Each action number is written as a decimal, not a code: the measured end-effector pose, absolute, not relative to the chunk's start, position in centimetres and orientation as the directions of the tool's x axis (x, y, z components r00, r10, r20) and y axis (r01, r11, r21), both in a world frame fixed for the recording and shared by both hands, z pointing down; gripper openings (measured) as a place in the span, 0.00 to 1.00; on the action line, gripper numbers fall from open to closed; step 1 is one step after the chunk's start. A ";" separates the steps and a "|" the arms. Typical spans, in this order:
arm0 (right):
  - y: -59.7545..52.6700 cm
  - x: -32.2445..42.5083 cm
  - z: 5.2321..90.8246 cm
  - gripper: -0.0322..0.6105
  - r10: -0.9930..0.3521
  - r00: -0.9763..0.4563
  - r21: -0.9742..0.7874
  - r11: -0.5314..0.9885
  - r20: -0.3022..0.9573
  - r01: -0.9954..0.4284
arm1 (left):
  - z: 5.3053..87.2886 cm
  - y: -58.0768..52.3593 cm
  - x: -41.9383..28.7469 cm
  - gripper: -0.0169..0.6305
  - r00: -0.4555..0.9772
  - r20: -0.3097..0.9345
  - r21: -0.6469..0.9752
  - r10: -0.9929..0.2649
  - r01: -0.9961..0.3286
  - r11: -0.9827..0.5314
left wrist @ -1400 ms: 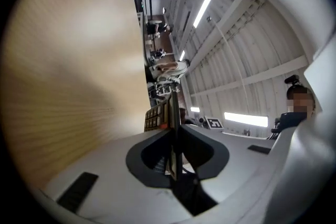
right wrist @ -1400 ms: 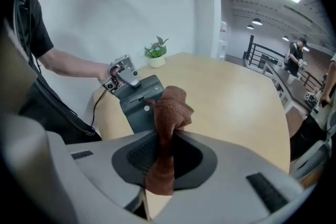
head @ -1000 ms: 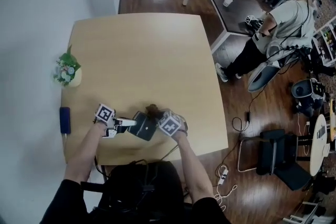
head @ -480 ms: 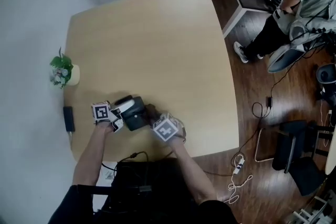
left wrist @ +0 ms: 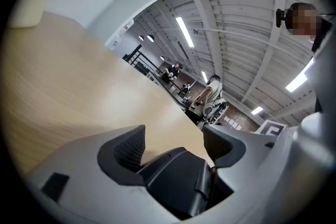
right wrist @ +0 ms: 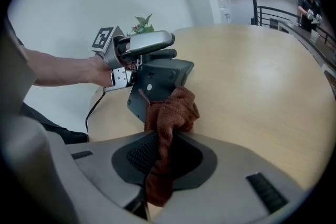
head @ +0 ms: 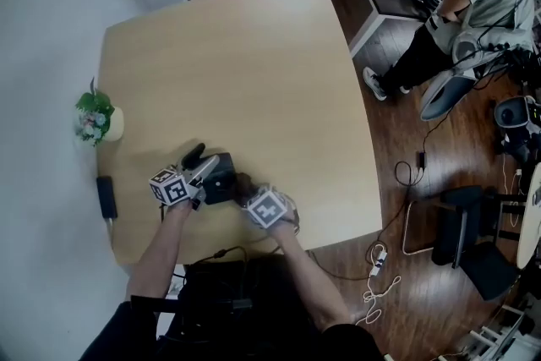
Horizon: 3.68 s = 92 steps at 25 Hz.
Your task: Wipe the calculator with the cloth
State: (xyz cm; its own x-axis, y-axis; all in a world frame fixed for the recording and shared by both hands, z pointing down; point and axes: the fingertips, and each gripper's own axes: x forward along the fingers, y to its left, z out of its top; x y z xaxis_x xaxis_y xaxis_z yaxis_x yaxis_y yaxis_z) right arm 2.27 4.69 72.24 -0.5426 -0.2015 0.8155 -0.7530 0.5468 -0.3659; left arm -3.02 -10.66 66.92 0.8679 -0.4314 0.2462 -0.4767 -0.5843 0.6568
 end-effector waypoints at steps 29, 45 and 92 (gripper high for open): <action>-8.8 -6.5 61.7 0.15 -0.293 -0.542 0.001 0.881 0.788 -0.474 | 70.8 7.1 -0.1 0.61 0.711 0.696 0.005 -0.097 -0.141 -0.990; -6.8 2.0 70.9 0.15 -0.001 -0.235 -0.073 0.949 0.972 -0.307 | 71.2 4.9 -0.3 0.38 0.701 0.688 0.007 -0.188 -0.266 -0.964; -4.0 -1.4 70.3 0.16 0.117 -0.319 -0.194 0.956 0.940 -0.222 | 70.3 3.9 -0.7 0.39 0.742 0.647 0.129 -0.175 -0.334 -0.934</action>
State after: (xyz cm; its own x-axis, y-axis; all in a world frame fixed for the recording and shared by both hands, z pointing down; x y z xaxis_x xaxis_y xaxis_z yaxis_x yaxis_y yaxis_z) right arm -1.36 -4.04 70.29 -0.3190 0.1172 0.9405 -0.2216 0.9556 -0.1943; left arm -0.73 3.88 70.26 0.7417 -0.1755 0.6474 -0.3338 -0.9337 0.1294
